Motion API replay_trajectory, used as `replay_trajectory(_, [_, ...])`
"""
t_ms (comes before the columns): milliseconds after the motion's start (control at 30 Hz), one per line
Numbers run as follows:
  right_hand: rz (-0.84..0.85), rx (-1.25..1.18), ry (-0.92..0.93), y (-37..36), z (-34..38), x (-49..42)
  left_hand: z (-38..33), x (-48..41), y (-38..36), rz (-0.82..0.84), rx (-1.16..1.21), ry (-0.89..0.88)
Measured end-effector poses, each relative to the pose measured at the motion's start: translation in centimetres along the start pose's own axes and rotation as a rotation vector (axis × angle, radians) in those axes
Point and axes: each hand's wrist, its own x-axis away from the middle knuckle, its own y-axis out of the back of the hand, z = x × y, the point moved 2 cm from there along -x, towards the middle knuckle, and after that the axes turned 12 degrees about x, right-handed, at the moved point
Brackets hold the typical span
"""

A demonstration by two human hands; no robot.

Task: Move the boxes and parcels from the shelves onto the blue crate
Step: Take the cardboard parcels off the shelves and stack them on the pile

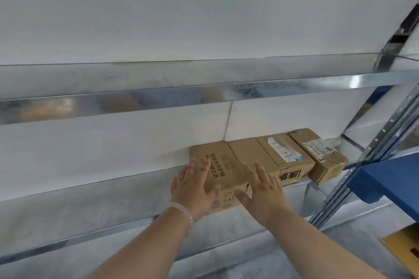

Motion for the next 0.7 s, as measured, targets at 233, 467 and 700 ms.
replay_trajectory(233, [0.074, 0.021, -0.015, -0.8, 0.6, -6.4, 1.4, -5.8, -1.4, 0.088, 0.045, 0.080])
replay_trajectory(467, [0.120, 0.084, 0.074, -2.2, 0.7, -10.0, 2.9, -7.3, -3.1, 0.175, 0.170, 0.210])
replay_trajectory(700, [0.167, 0.120, 0.256, -3.2, 3.7, -11.2, 5.7, -5.6, -2.3, 0.085, 0.363, 0.308])
